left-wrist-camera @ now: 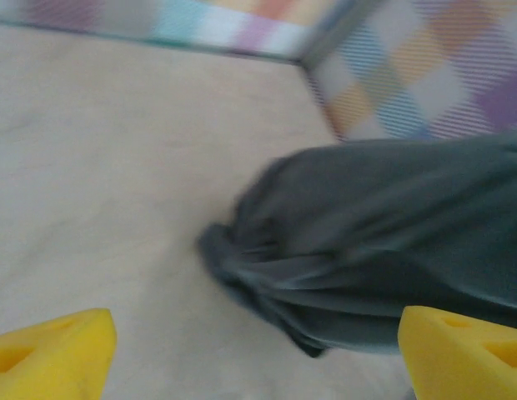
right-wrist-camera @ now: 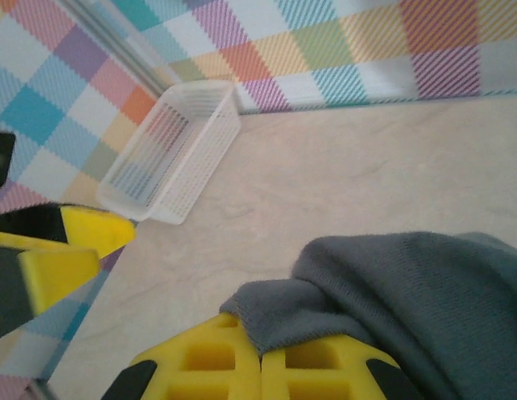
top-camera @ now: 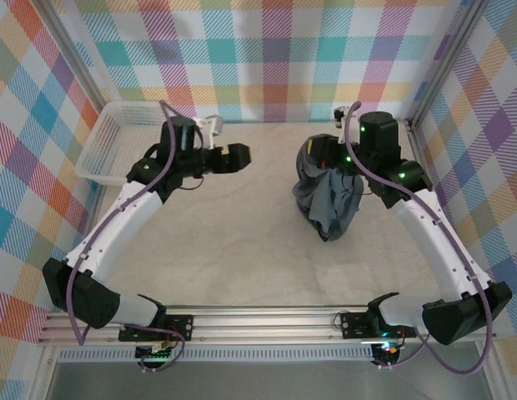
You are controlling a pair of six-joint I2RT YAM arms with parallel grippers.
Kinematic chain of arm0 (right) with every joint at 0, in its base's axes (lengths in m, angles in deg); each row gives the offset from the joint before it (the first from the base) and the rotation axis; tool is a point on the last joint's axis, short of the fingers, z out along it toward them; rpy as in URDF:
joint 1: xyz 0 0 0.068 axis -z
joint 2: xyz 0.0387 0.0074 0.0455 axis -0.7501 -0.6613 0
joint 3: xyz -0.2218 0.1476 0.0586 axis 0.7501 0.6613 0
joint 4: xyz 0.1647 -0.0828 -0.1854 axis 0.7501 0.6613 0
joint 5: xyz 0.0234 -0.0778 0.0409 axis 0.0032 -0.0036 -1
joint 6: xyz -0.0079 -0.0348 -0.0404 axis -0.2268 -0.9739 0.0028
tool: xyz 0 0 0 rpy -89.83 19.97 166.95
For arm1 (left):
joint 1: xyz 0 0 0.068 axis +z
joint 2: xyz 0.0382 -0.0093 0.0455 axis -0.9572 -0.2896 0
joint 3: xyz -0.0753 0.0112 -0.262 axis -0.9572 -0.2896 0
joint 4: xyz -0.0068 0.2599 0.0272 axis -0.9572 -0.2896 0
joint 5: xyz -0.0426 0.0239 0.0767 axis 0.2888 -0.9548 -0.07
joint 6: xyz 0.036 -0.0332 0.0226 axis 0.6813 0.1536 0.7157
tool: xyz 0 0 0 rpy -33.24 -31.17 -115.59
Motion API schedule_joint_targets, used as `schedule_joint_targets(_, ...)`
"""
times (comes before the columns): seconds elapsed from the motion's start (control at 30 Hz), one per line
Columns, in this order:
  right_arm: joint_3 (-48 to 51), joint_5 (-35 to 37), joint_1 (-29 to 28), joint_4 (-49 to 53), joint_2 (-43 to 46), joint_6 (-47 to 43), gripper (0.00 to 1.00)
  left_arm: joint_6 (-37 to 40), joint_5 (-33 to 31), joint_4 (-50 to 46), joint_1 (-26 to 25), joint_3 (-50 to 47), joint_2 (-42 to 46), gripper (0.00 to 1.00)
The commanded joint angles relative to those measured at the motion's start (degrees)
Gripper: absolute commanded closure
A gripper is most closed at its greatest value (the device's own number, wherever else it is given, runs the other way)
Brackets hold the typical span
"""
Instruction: Fold the inside-out t-shirt
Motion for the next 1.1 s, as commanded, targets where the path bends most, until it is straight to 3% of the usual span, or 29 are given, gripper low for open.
schedule_joint_targets(0.0, -1.06, -7.32, -0.04, -6.55, 0.07, 2.38, 1.00, 4.80, 8.79, 1.01, -5.36, 4.34, -7.00, 0.10)
schedule_joint_targets(0.1, -1.73, -10.09, -0.04, -6.48, -0.03, 2.39, 1.00, 7.43, 2.76, -2.63, -8.74, 10.83, -14.41, 0.11)
schedule_joint_targets(0.17, -2.26, -10.70, 0.02, -5.67, 0.28, 2.56, 1.00, 6.41, -3.90, -4.43, -9.16, 14.61, -18.62, 0.17)
schedule_joint_targets(0.23, -2.61, -10.94, -0.04, -4.55, 0.71, 2.83, 1.00, 4.51, -7.11, -2.83, -8.89, 15.02, -20.39, 0.37)
schedule_joint_targets(0.33, -2.46, -6.33, 0.54, -1.06, 1.86, 3.21, 1.00, 3.20, -6.64, -0.92, -8.35, 15.41, -21.27, 0.92)
schedule_joint_targets(0.37, -1.93, -3.37, 1.47, 0.68, 2.65, 3.79, 1.00, 2.79, -8.32, -1.53, -8.14, 15.52, -20.94, 1.00)
schedule_joint_targets(0.47, 4.47, -0.54, 8.16, 3.38, 6.36, 7.62, 1.00, -1.24, -10.02, -4.56, -4.49, 14.84, -18.36, 1.00)
schedule_joint_targets(0.6, 20.97, 2.41, 12.69, 3.50, 9.74, 3.50, 1.00, -8.84, 2.62, 0.29, 0.28, 11.09, -12.14, 1.00)
schedule_joint_targets(0.7, 30.17, -3.46, 12.54, 3.11, 6.99, 0.64, 1.00, -8.43, 9.70, -5.10, -0.67, 14.95, -12.48, 1.00)
schedule_joint_targets(0.8, 32.45, -9.95, 12.37, 2.09, 8.13, 1.71, 0.99, -5.96, 9.46, -9.23, -3.12, 15.40, -12.38, 1.00)
schedule_joint_targets(0.83, 32.22, -10.58, 12.22, 1.59, 9.50, 1.33, 0.93, -4.62, 8.95, -10.14, -3.92, 15.21, -12.35, 1.00)
schedule_joint_targets(0.9, 29.95, -8.77, 11.38, 0.96, 12.93, -0.09, 0.58, -3.35, 9.04, -10.74, -5.37, 14.53, -12.82, 1.00)
schedule_joint_targets(0.93, 28.69, -7.89, 10.77, 0.44, 13.87, -0.86, 0.46, -3.56, 9.02, -10.74, -5.82, 14.39, -13.40, 1.00)
schedule_joint_targets(1.0, 25.69, -7.49, 8.03, -1.57, 14.50, -3.56, 0.34, -4.55, 7.63, -10.69, -6.66, 14.50, -14.68, 1.00)
schedule_joint_targets(1.07, 22.80, -5.77, 3.59, -2.29, 13.07, -6.63, 0.32, -5.81, 6.75, -10.49, -7.18, 15.18, -15.52, 1.00)
